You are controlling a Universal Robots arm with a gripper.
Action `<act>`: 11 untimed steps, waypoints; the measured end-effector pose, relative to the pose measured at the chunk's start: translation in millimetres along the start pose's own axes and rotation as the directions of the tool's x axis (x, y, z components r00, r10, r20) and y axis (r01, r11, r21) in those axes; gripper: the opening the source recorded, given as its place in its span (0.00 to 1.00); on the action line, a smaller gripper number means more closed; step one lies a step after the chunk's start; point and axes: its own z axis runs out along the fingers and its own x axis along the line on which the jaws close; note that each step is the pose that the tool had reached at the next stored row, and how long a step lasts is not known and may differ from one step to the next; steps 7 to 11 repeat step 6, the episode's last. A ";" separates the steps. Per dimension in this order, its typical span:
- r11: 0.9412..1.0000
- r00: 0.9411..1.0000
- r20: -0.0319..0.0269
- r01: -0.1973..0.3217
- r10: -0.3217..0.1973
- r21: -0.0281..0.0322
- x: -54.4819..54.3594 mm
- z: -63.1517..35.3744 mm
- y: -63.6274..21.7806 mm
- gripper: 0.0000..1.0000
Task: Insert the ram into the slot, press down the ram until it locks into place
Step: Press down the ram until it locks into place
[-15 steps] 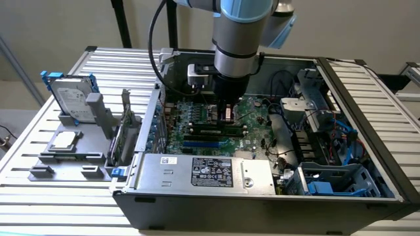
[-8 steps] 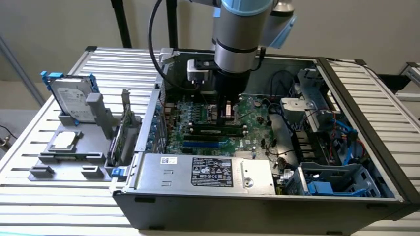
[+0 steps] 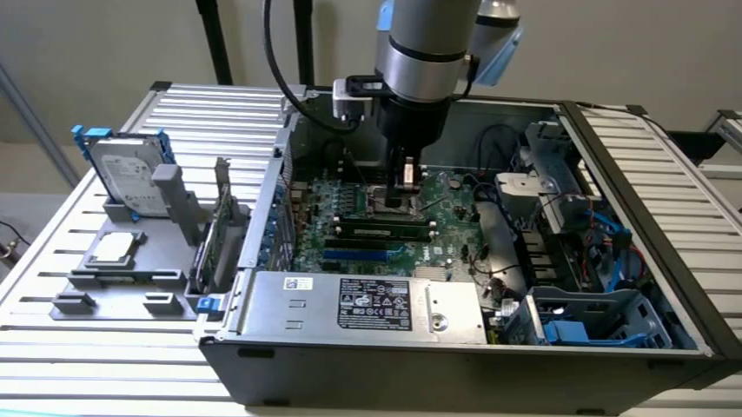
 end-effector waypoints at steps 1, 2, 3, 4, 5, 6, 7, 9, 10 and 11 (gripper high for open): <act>1.000 1.000 0.000 0.000 0.000 0.000 0.0 0.1 0.0 0.11; 1.000 1.000 0.000 0.000 0.000 0.000 0.0 0.1 0.0 0.11; 1.000 1.000 0.000 0.000 0.000 0.000 0.0 0.0 -0.1 0.11; 1.000 1.000 0.000 0.000 0.000 0.000 0.0 0.0 -0.1 0.11; 1.000 1.000 0.000 0.000 0.000 0.000 0.0 0.0 0.0 0.11; 1.000 1.000 0.000 0.000 0.000 0.000 0.0 0.0 -0.1 0.11; 1.000 1.000 0.000 0.000 0.000 0.000 0.0 0.0 -0.1 0.11; 1.000 1.000 0.000 0.000 0.000 0.000 0.0 0.0 -0.1 0.11; 1.000 1.000 0.000 0.000 0.000 0.000 0.0 0.0 -0.1 0.11; 1.000 1.000 0.000 0.000 0.000 0.000 0.0 0.0 -0.1 0.11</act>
